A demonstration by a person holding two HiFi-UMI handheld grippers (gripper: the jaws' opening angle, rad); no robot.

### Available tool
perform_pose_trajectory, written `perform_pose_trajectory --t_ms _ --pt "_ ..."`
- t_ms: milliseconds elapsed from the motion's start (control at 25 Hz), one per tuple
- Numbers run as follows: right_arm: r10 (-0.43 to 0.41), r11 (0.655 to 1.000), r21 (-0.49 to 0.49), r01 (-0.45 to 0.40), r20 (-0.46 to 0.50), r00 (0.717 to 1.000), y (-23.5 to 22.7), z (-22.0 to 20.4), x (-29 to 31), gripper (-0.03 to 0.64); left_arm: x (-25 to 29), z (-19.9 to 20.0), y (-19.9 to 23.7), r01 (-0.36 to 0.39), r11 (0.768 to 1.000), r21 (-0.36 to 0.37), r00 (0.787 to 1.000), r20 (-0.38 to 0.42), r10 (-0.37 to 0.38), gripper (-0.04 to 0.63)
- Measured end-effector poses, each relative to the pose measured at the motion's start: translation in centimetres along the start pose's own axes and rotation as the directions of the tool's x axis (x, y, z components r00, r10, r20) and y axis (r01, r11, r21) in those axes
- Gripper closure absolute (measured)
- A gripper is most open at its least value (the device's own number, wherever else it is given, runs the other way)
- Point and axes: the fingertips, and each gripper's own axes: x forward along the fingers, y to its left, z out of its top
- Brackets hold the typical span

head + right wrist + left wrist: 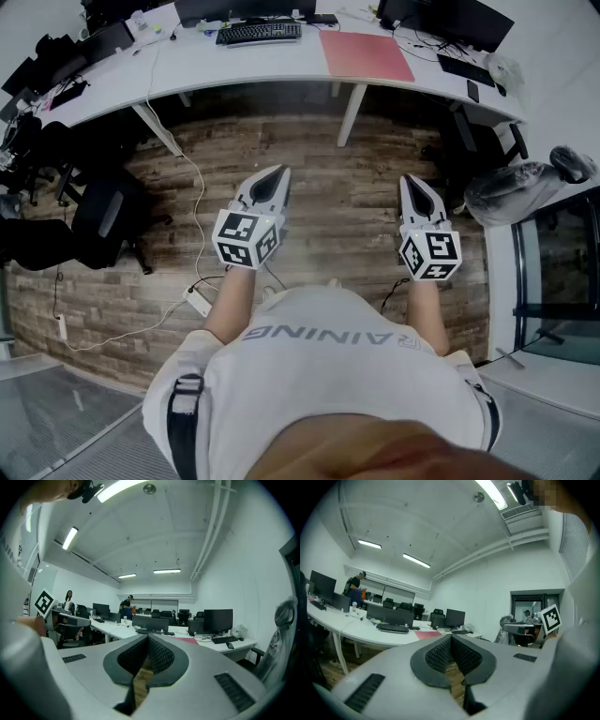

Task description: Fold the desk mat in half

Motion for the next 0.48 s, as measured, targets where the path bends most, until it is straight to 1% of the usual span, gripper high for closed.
perform_pose_trajectory --t_ms 320,480 --pt "-0.003 1.000 0.019 0.003 -0.009 1.000 -0.27 -0.47 0.29 0.594 0.47 0.23 0.03 0.005 1.000 0.000 1.000 -0.010 -0.005 0.568" --pt "-0.001 0.999 0.036 0.002 -0.010 1.000 -0.83 -0.82 0.15 0.594 1.00 0.20 -0.76 0.015 1.000 0.004 1.000 -0.019 -0.015 0.568"
